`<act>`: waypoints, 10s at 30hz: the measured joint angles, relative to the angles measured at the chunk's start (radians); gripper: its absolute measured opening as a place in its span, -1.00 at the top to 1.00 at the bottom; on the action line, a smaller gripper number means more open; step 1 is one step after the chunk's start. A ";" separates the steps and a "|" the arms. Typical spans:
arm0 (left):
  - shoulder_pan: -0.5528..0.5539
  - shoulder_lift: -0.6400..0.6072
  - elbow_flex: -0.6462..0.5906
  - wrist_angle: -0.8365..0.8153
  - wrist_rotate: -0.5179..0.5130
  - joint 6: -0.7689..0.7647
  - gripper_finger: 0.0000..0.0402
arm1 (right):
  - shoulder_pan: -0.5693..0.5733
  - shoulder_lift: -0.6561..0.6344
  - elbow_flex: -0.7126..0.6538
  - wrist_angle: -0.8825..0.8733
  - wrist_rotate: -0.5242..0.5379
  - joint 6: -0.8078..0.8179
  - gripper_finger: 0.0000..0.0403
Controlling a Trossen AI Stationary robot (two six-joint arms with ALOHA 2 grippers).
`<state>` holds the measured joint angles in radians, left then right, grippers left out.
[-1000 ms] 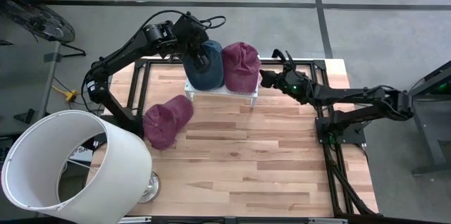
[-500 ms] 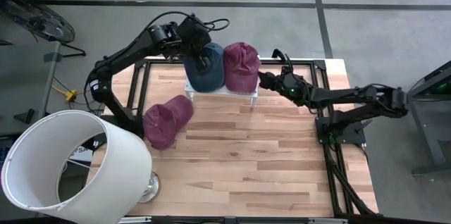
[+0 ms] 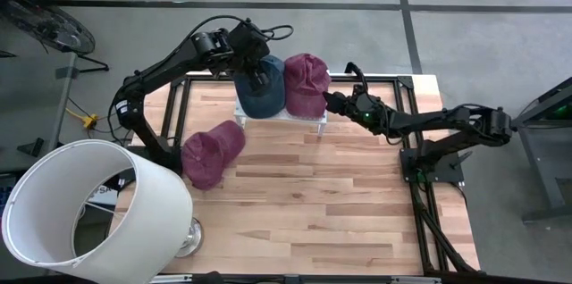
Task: Pick & Place hat
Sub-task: Stack the black cap on top of the black cap on the shelf, then stack the dark red on top of the dark red cap on the shelf
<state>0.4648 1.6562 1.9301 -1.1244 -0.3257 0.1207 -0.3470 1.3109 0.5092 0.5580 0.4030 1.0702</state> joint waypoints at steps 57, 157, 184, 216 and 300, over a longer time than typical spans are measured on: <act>0.000 0.076 0.000 0.118 -0.265 0.185 0.03 | 0.000 -0.001 0.000 0.001 -0.067 0.000 -0.02; -0.593 0.031 0.059 -0.443 -0.245 -0.959 -0.03 | 0.337 -0.647 0.000 -0.045 -0.238 -0.732 -0.02; -0.625 0.031 -0.432 -0.447 0.085 -1.464 -0.03 | 0.343 -0.723 0.000 -0.176 -0.256 -0.708 -0.02; -0.629 0.030 -0.731 -0.422 0.199 -1.651 -0.52 | 0.343 -0.722 0.000 -0.232 -0.257 -0.659 -0.02; -0.806 0.030 -0.713 0.197 0.198 -0.903 1.00 | 0.343 -0.702 0.000 -0.306 -0.276 -0.624 -0.02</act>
<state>-0.3408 1.6863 1.2175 -0.9272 -0.1275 -0.7822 -0.0039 0.6092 0.5092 0.2521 0.1266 0.4460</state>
